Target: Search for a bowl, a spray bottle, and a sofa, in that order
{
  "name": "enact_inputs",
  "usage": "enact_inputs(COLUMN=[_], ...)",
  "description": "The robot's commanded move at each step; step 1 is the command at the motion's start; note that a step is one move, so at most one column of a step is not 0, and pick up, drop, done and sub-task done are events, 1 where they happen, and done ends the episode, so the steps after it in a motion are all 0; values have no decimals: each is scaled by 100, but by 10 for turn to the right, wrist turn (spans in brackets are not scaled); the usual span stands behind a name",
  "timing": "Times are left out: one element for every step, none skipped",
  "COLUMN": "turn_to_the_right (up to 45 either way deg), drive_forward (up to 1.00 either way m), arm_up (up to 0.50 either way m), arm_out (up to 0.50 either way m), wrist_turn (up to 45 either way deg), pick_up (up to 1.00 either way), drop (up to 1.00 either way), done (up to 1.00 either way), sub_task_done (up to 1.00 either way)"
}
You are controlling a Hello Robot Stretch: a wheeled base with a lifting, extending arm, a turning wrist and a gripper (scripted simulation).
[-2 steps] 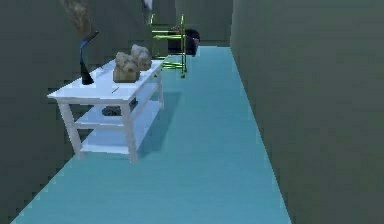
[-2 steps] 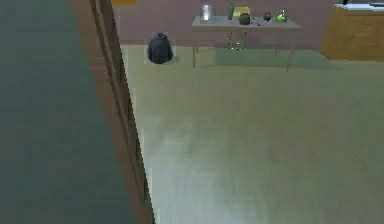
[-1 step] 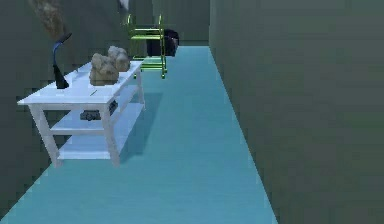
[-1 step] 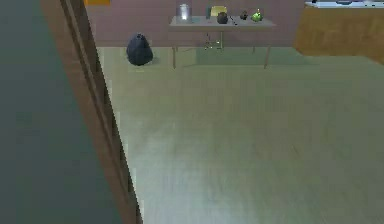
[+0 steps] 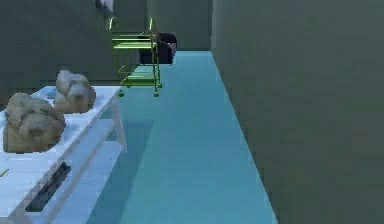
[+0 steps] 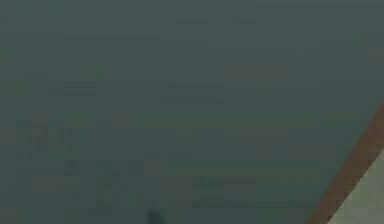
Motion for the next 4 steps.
enact_inputs(turn_to_the_right=[0, 0, 0, 30], drive_forward=[100, 100, 100, 0], arm_up=[0, 0, 0, 0], arm_out=[0, 0, 0, 0], wrist_turn=[0, 0, 0, 0], pick_up=[0, 0, 0, 0], drop=[0, 0, 0, 0], done=[0, 0, 0, 0], sub_task_done=[0, 0, 0, 0])
